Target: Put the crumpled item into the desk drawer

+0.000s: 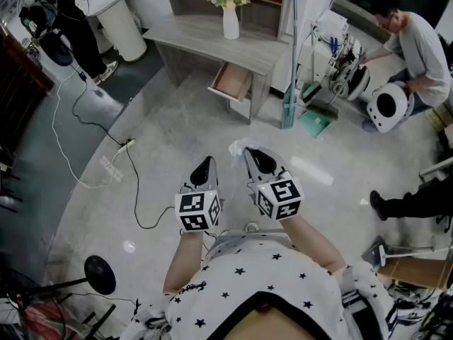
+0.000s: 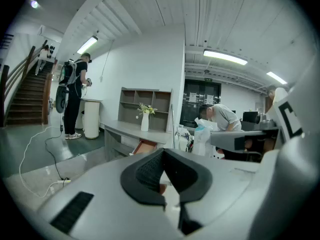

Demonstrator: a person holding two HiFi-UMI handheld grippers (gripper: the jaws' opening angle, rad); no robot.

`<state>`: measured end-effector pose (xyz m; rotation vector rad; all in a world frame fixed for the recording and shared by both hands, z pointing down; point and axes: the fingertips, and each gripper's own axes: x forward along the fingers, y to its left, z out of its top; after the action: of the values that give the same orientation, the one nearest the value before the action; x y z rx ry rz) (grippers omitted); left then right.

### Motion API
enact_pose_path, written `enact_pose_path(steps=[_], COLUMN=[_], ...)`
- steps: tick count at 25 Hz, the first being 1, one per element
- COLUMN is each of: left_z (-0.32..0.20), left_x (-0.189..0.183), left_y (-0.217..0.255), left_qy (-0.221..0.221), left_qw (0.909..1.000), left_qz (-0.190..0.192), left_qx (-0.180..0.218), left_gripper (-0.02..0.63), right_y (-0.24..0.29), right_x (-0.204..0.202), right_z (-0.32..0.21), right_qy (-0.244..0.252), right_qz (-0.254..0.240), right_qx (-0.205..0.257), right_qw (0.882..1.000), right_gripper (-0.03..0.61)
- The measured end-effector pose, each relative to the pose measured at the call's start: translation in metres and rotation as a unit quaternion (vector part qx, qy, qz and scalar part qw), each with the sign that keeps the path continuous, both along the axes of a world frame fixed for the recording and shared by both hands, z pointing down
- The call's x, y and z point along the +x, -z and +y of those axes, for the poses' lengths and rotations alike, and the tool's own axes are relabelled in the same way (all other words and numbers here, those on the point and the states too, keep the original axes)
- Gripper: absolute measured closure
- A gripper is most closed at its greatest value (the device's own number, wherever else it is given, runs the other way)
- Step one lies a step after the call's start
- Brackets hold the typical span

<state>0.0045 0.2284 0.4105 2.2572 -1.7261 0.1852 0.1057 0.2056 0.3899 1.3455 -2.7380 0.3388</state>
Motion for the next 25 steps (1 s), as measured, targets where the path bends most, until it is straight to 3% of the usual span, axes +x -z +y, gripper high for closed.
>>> enact_pose_path(steps=[15,25], left_z=[0.020,0.012], left_x=[0.037,0.039], left_y=[0.004,-0.005], left_qy=[-0.001,0.007], left_qw=[0.9999,0.9998], left_qz=[0.002,0.017], left_qx=[0.015,-0.002], left_gripper=[0.601,0.601], right_y=[-0.001,-0.008], right_x=[0.030,0.028], right_z=[0.015,0.004], right_qy=[0.014,0.032], right_qz=[-0.012,-0.028], right_qx=[0.003,-0.018], right_qw=[1.000,0.999], right_gripper=[0.558,0.554])
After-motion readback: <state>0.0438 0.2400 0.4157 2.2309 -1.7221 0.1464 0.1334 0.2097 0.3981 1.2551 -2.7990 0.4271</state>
